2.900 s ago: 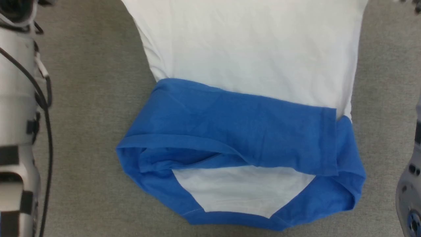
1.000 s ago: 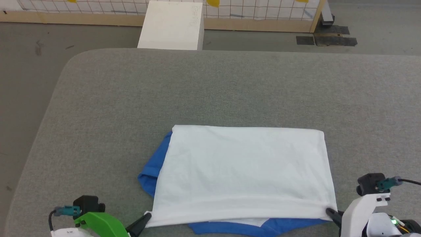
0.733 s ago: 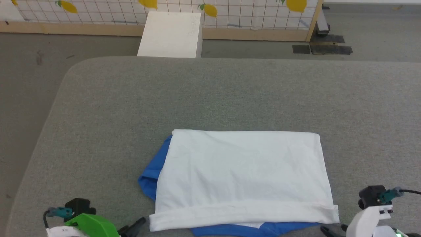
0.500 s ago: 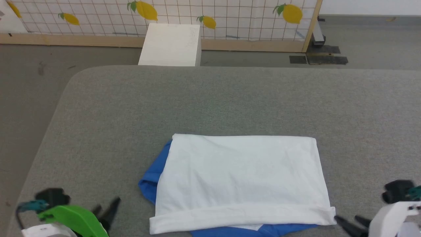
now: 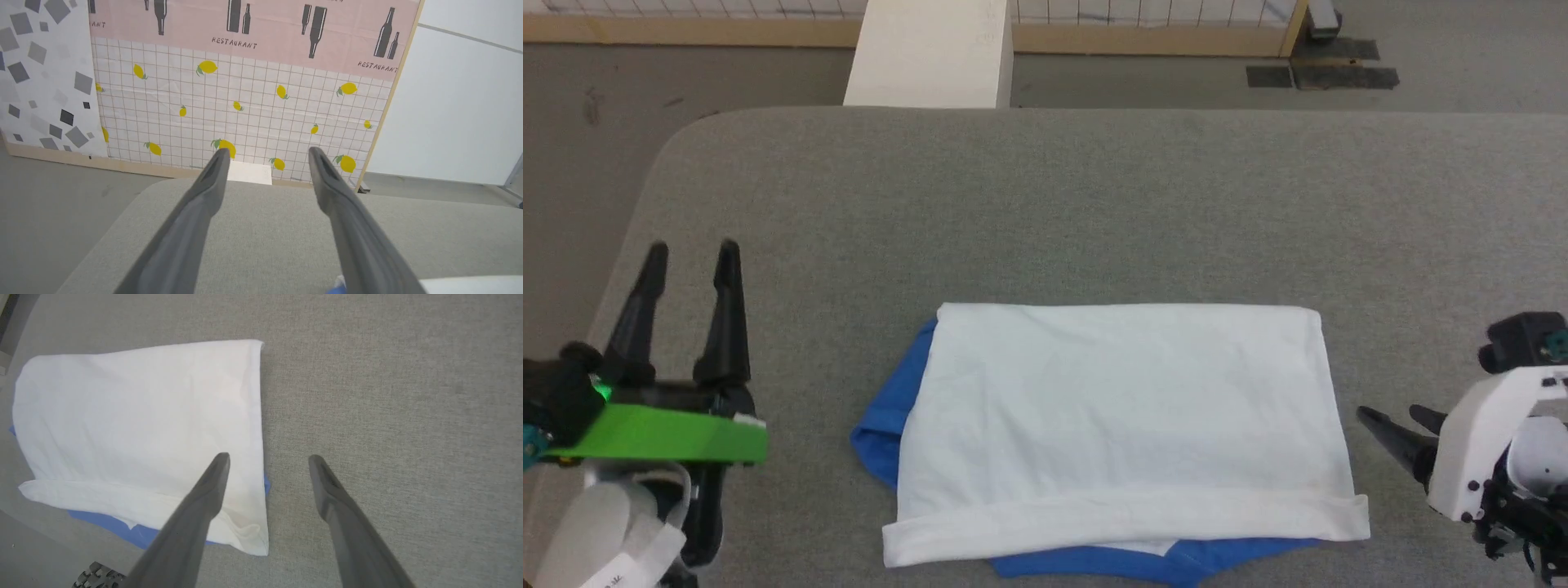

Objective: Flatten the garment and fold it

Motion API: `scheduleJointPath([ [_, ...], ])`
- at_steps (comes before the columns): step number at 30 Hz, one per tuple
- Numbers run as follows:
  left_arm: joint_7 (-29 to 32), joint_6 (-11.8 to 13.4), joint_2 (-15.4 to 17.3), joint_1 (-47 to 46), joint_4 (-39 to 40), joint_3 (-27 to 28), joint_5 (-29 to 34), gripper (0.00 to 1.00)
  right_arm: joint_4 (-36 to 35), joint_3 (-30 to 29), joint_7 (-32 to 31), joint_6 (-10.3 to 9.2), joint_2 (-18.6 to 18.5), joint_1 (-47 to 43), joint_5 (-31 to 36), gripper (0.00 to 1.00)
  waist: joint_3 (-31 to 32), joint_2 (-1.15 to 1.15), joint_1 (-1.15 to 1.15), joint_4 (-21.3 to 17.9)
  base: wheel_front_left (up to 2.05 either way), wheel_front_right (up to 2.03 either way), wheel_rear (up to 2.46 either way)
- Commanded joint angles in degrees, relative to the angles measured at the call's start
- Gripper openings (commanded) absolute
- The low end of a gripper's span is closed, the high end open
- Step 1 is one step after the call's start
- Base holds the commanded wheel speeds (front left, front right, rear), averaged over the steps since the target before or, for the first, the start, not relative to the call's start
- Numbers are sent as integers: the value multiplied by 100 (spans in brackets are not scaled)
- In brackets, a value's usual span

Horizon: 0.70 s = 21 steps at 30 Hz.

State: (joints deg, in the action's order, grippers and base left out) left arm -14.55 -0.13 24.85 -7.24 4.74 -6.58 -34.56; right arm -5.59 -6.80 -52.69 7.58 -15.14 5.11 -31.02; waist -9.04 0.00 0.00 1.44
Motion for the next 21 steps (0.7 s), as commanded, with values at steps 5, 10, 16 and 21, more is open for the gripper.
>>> scheduleJointPath([
  [5, -43, -465, -909, -390, 134, 716, 952, 100, 491, 471, -356, -9, -86, 360, 120, 100, -684, 0, 0, 245, 0, 0, 0],
  [10, -44, -646, -1313, -477, -130, 964, 1192, 100, 666, 764, -477, -9, -13, 387, 80, 100, -805, 0, 0, 299, 0, 0, 0],
  [16, -44, -713, -1494, -539, -449, 1043, 1286, 100, 907, 1340, -307, -9, 164, 531, -35, 100, -863, 0, 0, 293, 0, 0, 0],
  [21, -44, -730, -1564, -557, -612, 1016, 1282, 100, 1178, 1805, -140, -9, 235, 726, -160, 100, -848, 0, 0, 298, 0, 0, 0],
])
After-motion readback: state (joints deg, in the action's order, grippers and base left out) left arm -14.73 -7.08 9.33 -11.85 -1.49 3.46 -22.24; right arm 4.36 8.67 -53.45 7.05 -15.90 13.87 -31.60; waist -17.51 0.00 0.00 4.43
